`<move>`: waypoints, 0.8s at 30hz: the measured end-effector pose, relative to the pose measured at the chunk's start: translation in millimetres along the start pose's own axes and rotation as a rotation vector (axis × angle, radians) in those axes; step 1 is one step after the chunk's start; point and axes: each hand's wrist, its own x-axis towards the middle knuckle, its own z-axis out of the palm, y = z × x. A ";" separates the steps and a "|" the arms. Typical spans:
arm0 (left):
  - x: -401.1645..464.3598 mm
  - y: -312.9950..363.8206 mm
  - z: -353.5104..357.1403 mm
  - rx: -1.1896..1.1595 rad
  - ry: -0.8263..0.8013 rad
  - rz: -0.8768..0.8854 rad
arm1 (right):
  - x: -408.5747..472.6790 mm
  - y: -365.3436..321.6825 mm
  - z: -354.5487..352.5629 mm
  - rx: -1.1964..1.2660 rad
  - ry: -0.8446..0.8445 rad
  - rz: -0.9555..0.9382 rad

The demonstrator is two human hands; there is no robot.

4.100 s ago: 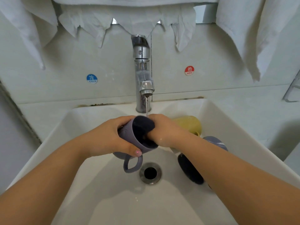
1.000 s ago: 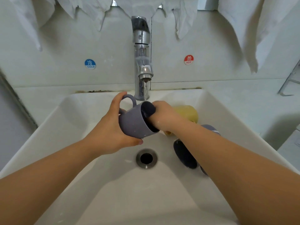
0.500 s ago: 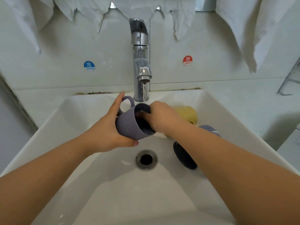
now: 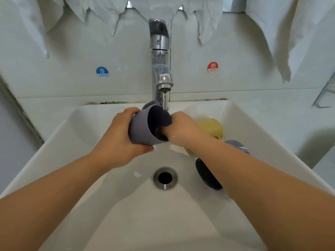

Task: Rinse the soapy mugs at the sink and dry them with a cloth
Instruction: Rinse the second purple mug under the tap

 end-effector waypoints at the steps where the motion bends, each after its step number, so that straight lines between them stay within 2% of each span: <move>1: 0.9 0.1 -0.2 -0.003 -0.002 0.002 | 1.1 1.1 0.7 -0.008 0.071 -0.016; 3: 2.8 -0.9 -2.8 -0.010 -0.007 0.001 | 0.0 1.7 0.5 0.004 0.115 -0.070; 5: 4.1 -3.9 -6.1 -0.012 -0.010 -0.002 | -3.6 0.7 -0.6 0.100 0.020 -0.092; 7: 4.0 -6.6 -7.7 -0.010 -0.013 -0.004 | -6.9 0.2 -0.2 0.236 -0.124 -0.015; 9: 2.7 -7.4 -6.1 0.001 -0.026 0.007 | -10.0 0.7 3.2 0.257 -0.206 0.081; 11: 1.7 -5.5 -3.3 0.020 -0.042 0.027 | -8.6 1.6 7.8 0.173 -0.141 0.092; 13: 1.6 -2.2 -2.4 0.023 -0.039 0.041 | -6.4 1.9 8.7 0.225 -0.009 0.076; 15: 2.1 -0.2 -3.8 0.036 -0.010 0.055 | -6.3 0.7 7.7 0.294 0.012 0.065; 18: 1.4 -0.5 -6.6 0.118 0.055 0.093 | -15.4 -4.3 9.2 0.374 -0.157 0.168; 21: -0.4 0.0 -5.8 0.150 0.094 0.111 | -26.1 -13.7 15.9 0.732 -0.411 0.414; 24: -0.1 -0.8 -5.6 0.151 0.098 0.099 | -27.3 -15.1 18.1 0.856 -0.474 0.507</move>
